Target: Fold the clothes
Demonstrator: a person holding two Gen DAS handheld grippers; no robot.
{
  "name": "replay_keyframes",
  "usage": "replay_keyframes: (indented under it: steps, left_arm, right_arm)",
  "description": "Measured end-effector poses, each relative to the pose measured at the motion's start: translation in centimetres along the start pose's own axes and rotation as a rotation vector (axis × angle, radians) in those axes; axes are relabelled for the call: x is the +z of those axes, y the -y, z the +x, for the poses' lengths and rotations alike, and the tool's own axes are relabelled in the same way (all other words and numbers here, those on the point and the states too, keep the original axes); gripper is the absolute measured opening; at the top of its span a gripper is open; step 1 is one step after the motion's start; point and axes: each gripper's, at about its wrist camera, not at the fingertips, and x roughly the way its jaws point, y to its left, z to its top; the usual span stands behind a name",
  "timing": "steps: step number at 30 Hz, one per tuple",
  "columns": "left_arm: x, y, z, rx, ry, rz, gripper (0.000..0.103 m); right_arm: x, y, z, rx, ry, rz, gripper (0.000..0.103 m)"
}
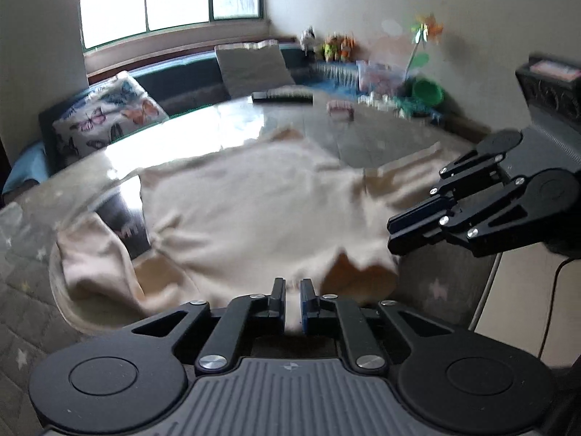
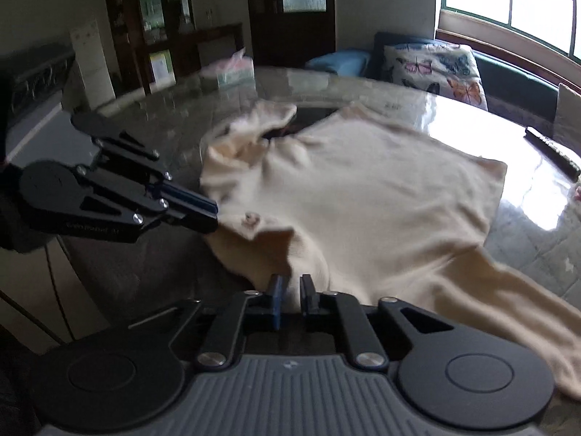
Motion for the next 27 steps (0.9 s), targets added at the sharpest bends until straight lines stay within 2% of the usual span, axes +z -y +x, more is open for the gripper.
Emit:
replay_keyframes:
  steps: [2,4,8,10,11,12,14,20,25,27]
  left_arm:
    - [0.9,-0.7,0.0,0.042,0.028,-0.020,0.011]
    - [1.7,-2.0,0.7,0.102,0.038,-0.061,0.011]
    - [3.4,-6.4,3.6,0.239,0.014,-0.228,0.013]
    - [4.1,-8.4,4.8,0.313,0.014,-0.283,0.025]
    - [4.6,-9.5,5.6,0.346,0.013,-0.309,0.036]
    - [4.9,-10.5,6.3,0.371,0.007,-0.326,0.041]
    - [5.4,-12.2,7.9,0.418,-0.015,-0.343,0.041]
    - [5.8,-16.2,12.0,0.465,-0.068,-0.419,0.039]
    - [5.3,-18.5,13.5,0.483,-0.071,-0.509,0.038]
    - [5.1,-19.2,14.0,0.493,-0.075,-0.528,0.034]
  right_arm:
    - [0.7,0.9,-0.9,0.001,0.041,0.026,0.024]
    - [1.3,1.8,-1.1,-0.031,0.068,0.042,0.024]
    - [1.6,3.8,0.9,-0.101,0.077,0.104,0.025]
    - [1.3,4.5,2.1,-0.104,0.061,0.124,0.025]
    - [1.2,4.6,2.8,-0.104,0.052,0.130,0.025]
    - [0.9,4.5,3.4,-0.105,0.040,0.130,0.025]
    - [0.5,4.3,4.3,-0.094,0.018,0.126,0.026]
    - [0.0,4.0,5.2,-0.078,0.001,0.125,0.035]
    - [0.1,4.0,5.3,-0.071,-0.002,0.118,0.036]
    - [0.1,4.0,5.3,-0.069,-0.003,0.118,0.036]
